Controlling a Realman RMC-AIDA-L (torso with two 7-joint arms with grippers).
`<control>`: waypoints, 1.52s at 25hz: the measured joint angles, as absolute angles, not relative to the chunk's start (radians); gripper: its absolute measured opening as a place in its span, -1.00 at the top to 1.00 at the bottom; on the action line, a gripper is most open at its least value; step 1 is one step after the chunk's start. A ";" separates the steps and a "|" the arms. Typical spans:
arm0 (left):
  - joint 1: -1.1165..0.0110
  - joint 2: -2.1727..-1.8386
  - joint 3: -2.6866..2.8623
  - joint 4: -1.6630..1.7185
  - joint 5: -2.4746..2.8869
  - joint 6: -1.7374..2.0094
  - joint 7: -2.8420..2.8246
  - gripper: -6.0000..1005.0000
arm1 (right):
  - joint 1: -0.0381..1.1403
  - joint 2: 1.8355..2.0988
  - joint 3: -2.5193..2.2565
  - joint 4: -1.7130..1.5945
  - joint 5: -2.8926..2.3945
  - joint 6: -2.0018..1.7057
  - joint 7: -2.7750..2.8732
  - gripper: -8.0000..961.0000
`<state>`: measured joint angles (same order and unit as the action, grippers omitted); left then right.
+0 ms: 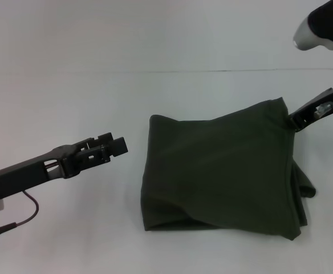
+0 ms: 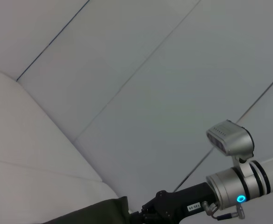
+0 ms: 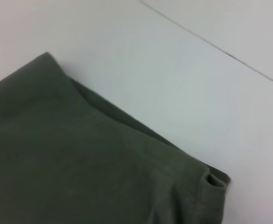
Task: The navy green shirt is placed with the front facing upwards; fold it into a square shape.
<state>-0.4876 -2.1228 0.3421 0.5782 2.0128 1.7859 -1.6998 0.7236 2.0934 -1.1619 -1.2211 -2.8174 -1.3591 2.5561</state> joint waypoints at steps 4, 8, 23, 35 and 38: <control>-0.489 -2.123 0.342 0.578 2.015 1.782 -1.699 -0.86 | 0.708 2.094 -1.160 -1.200 -2.817 -1.326 2.553 0.87; -0.491 -2.123 0.345 0.578 2.015 1.780 -1.698 -0.86 | 0.704 2.094 -1.162 -1.155 -2.819 -1.272 2.556 0.86; -0.492 -2.116 0.345 0.580 2.019 1.820 -1.707 -0.86 | 0.703 2.069 -0.929 -1.144 -2.579 -1.394 2.491 0.80; -0.503 -2.112 0.362 0.652 2.112 1.919 -1.520 -0.86 | 0.578 2.068 -0.736 -0.895 -2.097 -1.558 1.947 -0.05; -0.500 -2.117 0.367 0.648 2.112 1.889 -1.431 -0.86 | 0.544 2.055 -0.687 -0.760 -2.008 -1.558 1.729 -0.21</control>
